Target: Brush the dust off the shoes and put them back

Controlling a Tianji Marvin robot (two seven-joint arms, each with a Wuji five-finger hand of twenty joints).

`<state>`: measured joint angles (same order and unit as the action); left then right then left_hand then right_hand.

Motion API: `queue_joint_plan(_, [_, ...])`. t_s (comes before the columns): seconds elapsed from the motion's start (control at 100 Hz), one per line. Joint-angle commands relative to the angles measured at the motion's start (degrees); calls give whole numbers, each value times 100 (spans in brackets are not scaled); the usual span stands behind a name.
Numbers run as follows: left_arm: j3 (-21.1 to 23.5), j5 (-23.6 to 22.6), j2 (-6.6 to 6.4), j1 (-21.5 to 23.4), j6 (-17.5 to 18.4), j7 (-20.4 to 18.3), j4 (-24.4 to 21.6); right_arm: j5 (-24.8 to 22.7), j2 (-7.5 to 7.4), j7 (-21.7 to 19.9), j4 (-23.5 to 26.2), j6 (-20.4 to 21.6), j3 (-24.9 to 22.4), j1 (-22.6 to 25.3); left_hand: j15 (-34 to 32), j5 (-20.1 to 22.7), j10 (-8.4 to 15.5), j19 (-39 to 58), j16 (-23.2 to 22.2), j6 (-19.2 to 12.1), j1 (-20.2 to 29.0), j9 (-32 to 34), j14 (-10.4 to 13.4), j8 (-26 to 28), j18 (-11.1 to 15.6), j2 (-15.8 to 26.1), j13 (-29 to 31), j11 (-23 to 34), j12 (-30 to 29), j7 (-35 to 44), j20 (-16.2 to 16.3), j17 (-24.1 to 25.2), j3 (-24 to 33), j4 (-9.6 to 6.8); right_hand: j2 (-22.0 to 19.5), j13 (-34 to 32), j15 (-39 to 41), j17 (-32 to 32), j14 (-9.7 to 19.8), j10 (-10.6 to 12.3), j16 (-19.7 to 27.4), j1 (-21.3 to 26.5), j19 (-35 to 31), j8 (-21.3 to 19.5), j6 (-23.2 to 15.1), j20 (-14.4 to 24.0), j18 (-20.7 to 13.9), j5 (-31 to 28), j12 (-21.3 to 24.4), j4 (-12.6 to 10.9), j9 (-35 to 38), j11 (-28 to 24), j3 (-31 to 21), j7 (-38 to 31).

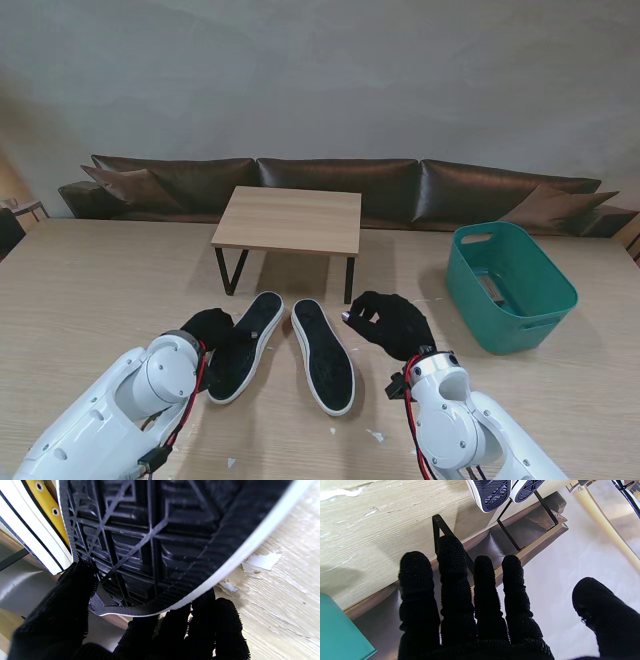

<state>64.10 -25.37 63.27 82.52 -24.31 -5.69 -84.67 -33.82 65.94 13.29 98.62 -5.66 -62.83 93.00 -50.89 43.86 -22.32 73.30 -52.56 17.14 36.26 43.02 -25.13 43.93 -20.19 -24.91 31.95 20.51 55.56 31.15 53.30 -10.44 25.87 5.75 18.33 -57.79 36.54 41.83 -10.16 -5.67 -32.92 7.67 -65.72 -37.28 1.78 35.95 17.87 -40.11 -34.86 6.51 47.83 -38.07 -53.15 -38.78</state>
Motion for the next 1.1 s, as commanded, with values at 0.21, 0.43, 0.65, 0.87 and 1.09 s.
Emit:
queue_joint_plan(0.21, [-266, -196, 143, -22, -291, 230, 220, 67, 37, -100, -14, -7, -5, 25, -723, 78, 593, 1059, 328, -135, 1642, 1245, 566, 598, -155, -1259, 1832, 1104, 1136, 3626, -647, -1714, 1218, 405, 150, 10, 82, -1456, -76, -104, -17, -4, 26, 3, 71, 91, 131, -38, 85, -104, -56, -59, -88, 49])
queue_joint_plan(0.43, [-274, -234, 224, 25, -358, 572, 308, 113, 38, -119, -30, 11, 5, 19, 442, 150, 967, 903, 1262, -213, 2046, 2976, 882, 567, -482, -1744, 3612, -88, 249, 3967, -1768, -3450, 1792, 425, 134, 0, 90, -1435, -81, -114, -17, -6, 7, 7, 111, 94, 134, -25, 86, -103, -42, -70, -98, 34])
queue_joint_plan(0.65, [-14, 1, 335, 266, -121, 986, 221, 165, 45, -124, -57, 16, 22, 2, 1054, 309, 1128, 484, 1464, -190, 2321, 3136, 882, 462, -338, -2032, 3951, -345, 15, 4085, -2232, -3886, 2086, 400, 131, -25, 102, -1412, -90, -133, -17, 1, -6, 16, 151, 90, 134, -48, 90, -104, -19, -80, -122, 11])
queue_joint_plan(0.87, [351, 70, 301, 672, 232, 974, -271, 254, 69, -76, -96, 26, 65, -25, 1076, 278, 1133, 323, 1400, -111, 2414, 3031, 802, 462, -276, -2013, 3943, -317, 143, 4147, -2305, -3861, 2153, 340, 140, -44, 108, -1400, -100, -149, -15, 9, -16, 29, 181, 82, 136, -74, 93, -99, 4, -89, -163, -2])
queue_joint_plan(1.09, [650, -88, 254, 1053, 585, 988, -744, 359, 98, -36, -145, 10, 129, -79, 1039, 282, 1120, 256, 1324, -97, 2430, 2995, 769, 463, -225, -2009, 3942, -301, 216, 4166, -2323, -3863, 2183, 312, 174, -45, 106, -1403, -90, -152, -11, 13, -17, 38, 182, 73, 153, -83, 96, -96, -9, -94, -187, -13])
